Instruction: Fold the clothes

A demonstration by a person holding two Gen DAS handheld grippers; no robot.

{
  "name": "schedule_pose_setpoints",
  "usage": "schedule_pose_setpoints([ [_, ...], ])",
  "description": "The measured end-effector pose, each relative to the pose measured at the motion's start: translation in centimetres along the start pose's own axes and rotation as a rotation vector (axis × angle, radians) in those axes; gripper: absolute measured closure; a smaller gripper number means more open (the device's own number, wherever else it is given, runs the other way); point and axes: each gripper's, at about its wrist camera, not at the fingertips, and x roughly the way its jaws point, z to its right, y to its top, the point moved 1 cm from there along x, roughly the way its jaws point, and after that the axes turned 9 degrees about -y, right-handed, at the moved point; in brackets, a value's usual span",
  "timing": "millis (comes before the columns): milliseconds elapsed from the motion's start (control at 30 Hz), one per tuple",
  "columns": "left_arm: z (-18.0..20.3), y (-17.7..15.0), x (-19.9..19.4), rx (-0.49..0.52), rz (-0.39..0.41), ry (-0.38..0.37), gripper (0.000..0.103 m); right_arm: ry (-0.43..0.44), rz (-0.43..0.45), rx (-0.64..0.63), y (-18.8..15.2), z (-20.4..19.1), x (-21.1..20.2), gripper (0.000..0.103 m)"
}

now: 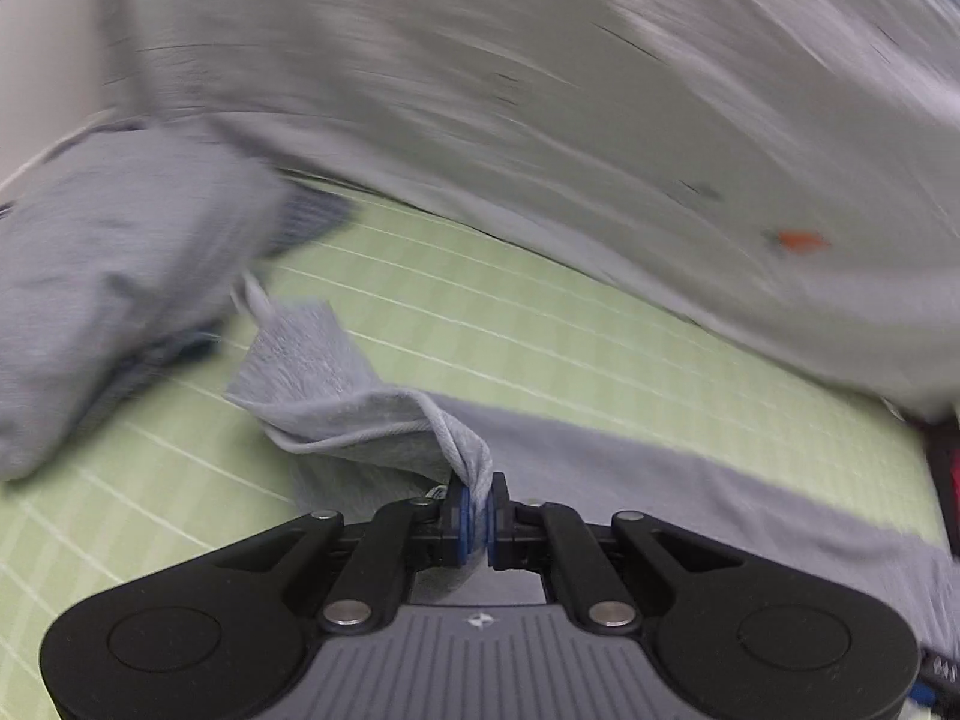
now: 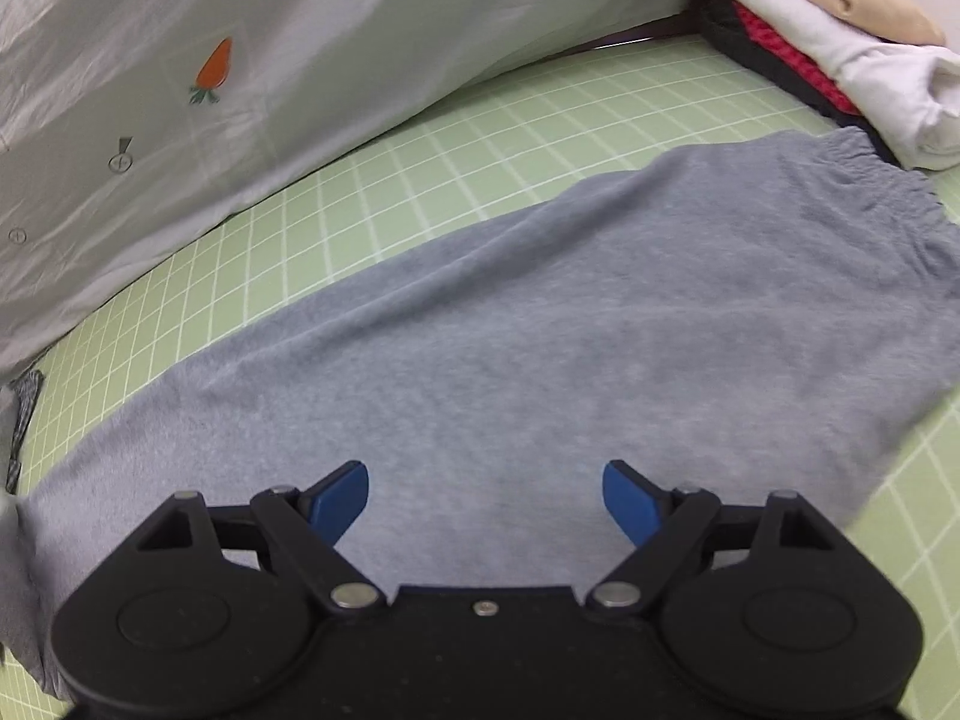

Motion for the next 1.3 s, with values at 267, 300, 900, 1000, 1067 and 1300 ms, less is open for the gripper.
schedule_pose_setpoints([
  [267, 8.1, -8.4, 4.8, 0.03, -0.286, -0.057, 0.081, -0.023, -0.029, 0.032, 0.0, 7.1, -0.1, 0.017],
  [300, 8.3, -8.3, 4.4, 0.027, -0.27, -0.05, 0.076, -0.024, -0.028, 0.03, 0.2, 7.6, 0.0, 0.017],
  [900, 7.2, -2.5, 10.5, -0.003, -0.238, 0.131, 0.047, -0.059, -0.085, -0.012, 1.6, 8.8, 2.9, 0.017],
  [1000, 6.9, -2.1, 12.2, -0.043, -0.25, 0.113, 0.049, -0.08, -0.096, -0.005, 1.7, 8.8, 3.4, 0.016],
  [1067, 8.3, -2.0, 12.5, -0.003, -0.234, 0.055, 0.074, -0.095, -0.106, 0.003, 2.0, 8.5, 3.6, 0.016],
  [1300, 15.2, -3.4, 12.0, 0.227, -0.22, -0.129, 0.064, -0.076, -0.111, 0.005, 2.7, 7.1, 4.3, 0.011],
])
